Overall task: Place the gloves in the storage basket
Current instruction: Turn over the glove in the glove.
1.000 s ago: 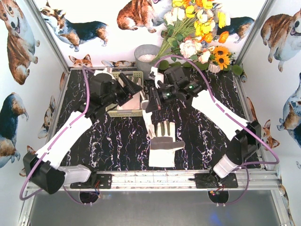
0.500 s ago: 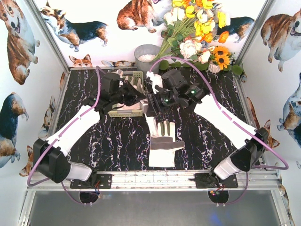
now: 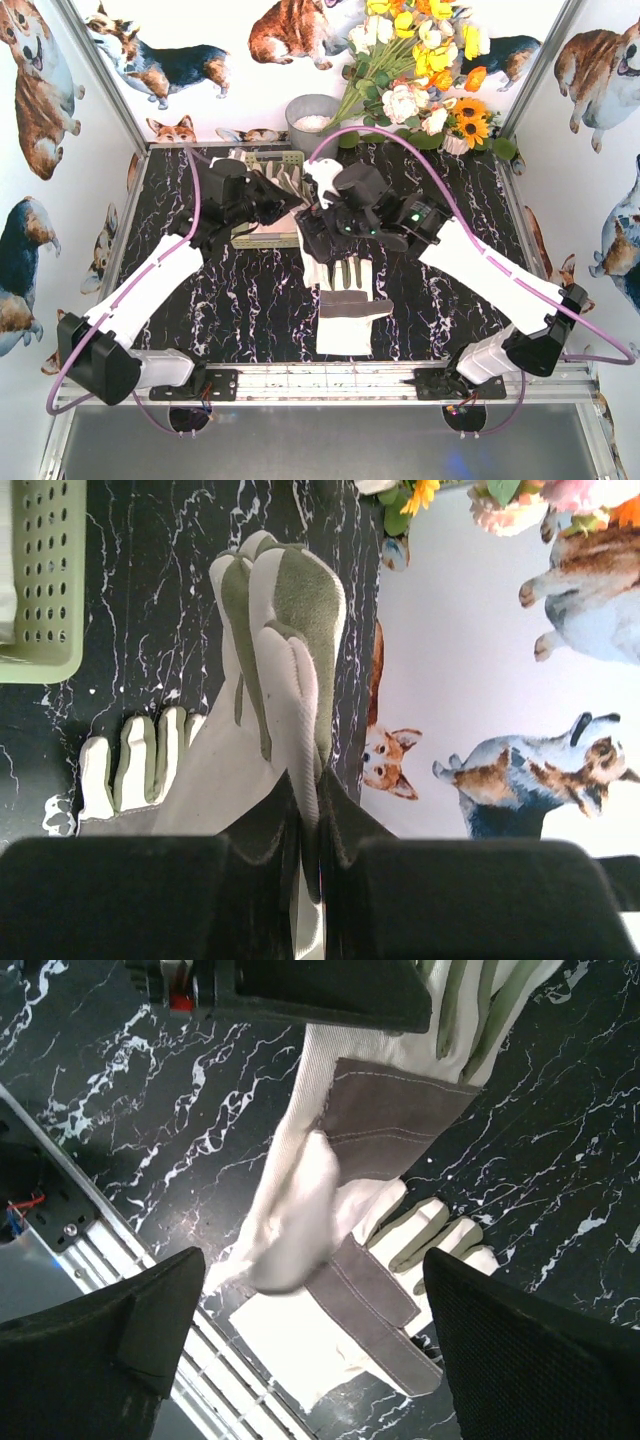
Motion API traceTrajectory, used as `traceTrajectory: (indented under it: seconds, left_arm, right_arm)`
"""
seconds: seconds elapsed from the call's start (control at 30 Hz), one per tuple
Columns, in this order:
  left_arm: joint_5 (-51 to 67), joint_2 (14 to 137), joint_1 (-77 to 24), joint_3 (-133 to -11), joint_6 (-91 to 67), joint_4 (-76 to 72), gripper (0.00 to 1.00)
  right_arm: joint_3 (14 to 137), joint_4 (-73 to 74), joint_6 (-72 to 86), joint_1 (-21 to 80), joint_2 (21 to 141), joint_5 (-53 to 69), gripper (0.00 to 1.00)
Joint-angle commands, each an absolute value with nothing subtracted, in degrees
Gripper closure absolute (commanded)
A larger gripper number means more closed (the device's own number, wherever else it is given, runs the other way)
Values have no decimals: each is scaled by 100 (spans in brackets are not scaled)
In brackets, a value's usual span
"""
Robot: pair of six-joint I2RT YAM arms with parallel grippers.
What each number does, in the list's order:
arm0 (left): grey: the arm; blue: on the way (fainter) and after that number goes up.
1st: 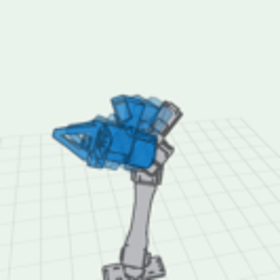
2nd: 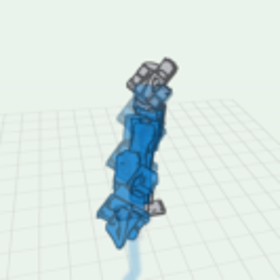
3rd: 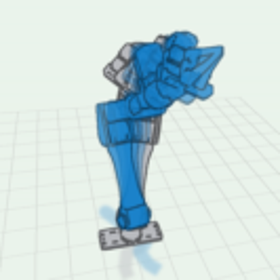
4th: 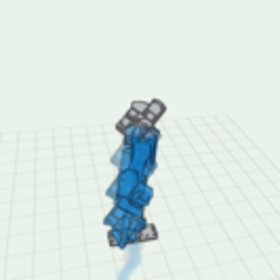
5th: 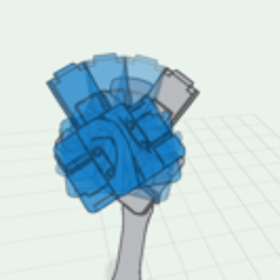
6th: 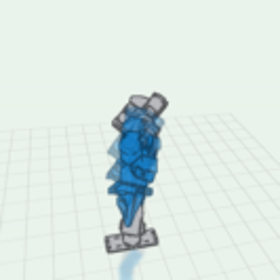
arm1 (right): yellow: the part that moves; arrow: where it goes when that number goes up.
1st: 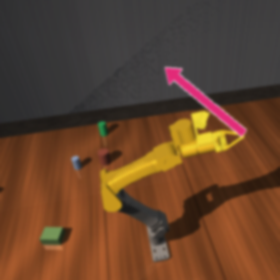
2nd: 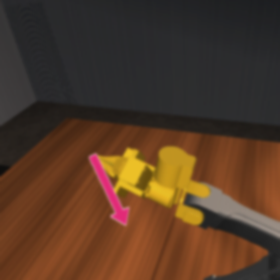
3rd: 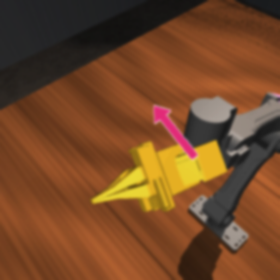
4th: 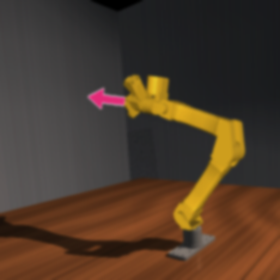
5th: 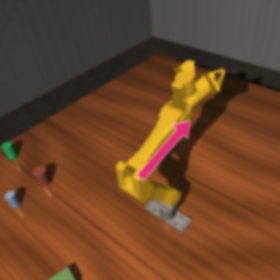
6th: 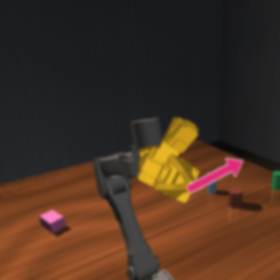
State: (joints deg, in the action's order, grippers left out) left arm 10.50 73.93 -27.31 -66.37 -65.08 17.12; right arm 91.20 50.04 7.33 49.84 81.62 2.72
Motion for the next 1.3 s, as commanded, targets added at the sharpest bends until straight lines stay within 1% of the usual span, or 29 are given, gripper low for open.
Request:
traceTrajectory:
  seconds: [0.0,0.03,0.23,0.3,0.33,0.4,0.47,0.57,0.6,0.67,0.73,0.8,0.83,0.9,0.93,0.97,1.03,1.1,1.17,1.27]
  left_arm:
    - [565,7100,-2782,-6452,-6821,1593,100]
    - [502,7067,-2786,-6425,-6884,1569,100]
    - [372,6988,-2803,-6394,-7058,1467,100]
    - [355,6979,-2817,-6402,-7097,1443,100]
    - [332,6972,-2829,-6404,-7113,1434,100]
    - [280,6957,-2851,-6395,-7151,1428,100]
    - [212,6937,-2863,-6386,-7192,1411,100]
    - [159,6918,-2869,-6396,-7224,1380,100]
    - [146,6913,-2873,-6403,-7222,1388,100]
    - [89,6901,-2882,-6409,-7208,1424,100]
    - [3,6874,-2883,-6452,-7125,1544,100]
    - [-67,6856,-2883,-6560,-6976,1696,100]
    - [-96,6844,-2883,-6626,-6888,1790,89]
    - [-149,6838,-2876,-6775,-6631,2014,64]
    - [-144,6849,-2862,-6852,-6477,2139,49]
    - [-85,6869,-2834,-6920,-6299,2253,41]
    - [157,6905,-2749,-6978,-5887,2412,32]
    - [391,6883,-2641,-6911,-5637,2535,24]
    - [686,6770,-2492,-6739,-5460,2550,20]
    - [995,6631,-2299,-6515,-5250,2678,18]
  right_arm:
    - [9571,4667,1088,5257,8321,-610,4]
    - [9620,4592,1137,5348,8376,-642,0]
    - [9941,4778,1687,5730,8906,-1546,1]
    - [9983,4729,1723,5796,9034,-1742,4]
    - [10034,4719,1696,5827,9099,-1835,8]
    - [10147,4763,1599,5870,9243,-2012,18]
    - [10245,4853,1530,5897,9370,-2198,30]
    - [10315,4963,1547,5940,9455,-2471,62]
    - [10326,4992,1581,5941,9445,-2523,74]
    - [10336,5037,1671,5941,9391,-2573,92]
    - [10328,5085,1759,5940,9315,-2556,100]
    - [10327,5204,1870,5939,9219,-2490,100]
    - [10308,5279,1947,5920,9150,-2432,100]
    - [10227,5451,2142,5801,9009,-2107,100]
    - [10153,5578,2284,5689,8920,-1845,100]
    - [10042,5674,2504,5538,8830,-1630,100]
    - [9693,5671,2848,5160,8556,-1070,100]
    - [9169,5494,3014,4822,8262,-377,100]
    - [8748,5377,3295,4486,8026,176,100]
    - [8113,4953,3622,4074,7745,1167,100]
